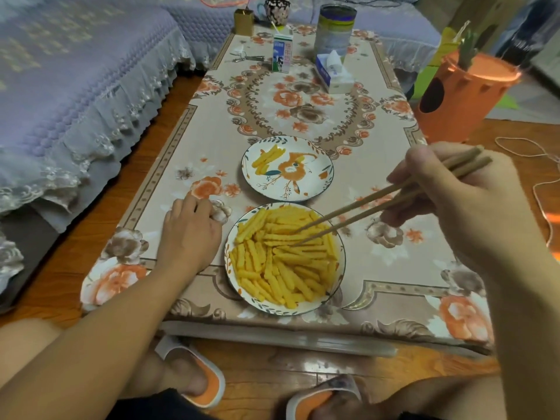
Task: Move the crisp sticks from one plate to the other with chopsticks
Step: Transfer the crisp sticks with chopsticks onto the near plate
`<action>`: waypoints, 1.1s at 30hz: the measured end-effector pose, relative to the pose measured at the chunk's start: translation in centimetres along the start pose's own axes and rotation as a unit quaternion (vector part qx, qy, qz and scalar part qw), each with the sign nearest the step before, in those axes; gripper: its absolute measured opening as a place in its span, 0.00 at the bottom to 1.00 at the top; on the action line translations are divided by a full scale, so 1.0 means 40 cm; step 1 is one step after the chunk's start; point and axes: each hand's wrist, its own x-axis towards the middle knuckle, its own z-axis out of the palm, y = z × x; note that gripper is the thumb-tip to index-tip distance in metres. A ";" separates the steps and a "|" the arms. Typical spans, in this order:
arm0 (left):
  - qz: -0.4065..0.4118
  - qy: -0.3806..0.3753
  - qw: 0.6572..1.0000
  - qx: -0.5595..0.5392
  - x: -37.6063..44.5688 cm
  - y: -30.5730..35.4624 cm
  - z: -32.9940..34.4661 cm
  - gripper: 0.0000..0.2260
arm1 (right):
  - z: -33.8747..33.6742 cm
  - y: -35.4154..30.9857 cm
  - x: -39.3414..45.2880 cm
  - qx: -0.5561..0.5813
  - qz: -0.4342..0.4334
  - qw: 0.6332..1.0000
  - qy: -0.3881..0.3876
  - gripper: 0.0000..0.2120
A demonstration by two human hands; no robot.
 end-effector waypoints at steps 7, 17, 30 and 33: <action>0.000 0.016 1.000 -0.009 0.007 -0.007 0.005 0.05 | 0.027 0.125 0.139 0.058 0.028 0.990 0.124 0.15; -0.012 0.015 0.999 -0.034 0.022 -0.007 0.009 0.11 | 0.105 0.290 0.295 0.041 0.006 0.989 0.141 0.15; -0.018 0.014 0.999 -0.030 0.020 -0.004 0.011 0.11 | 0.106 0.333 0.342 0.047 0.037 0.994 0.092 0.16; -0.020 0.013 0.999 -0.027 0.021 -0.005 0.011 0.11 | 0.097 0.319 0.338 0.058 0.026 0.992 0.106 0.19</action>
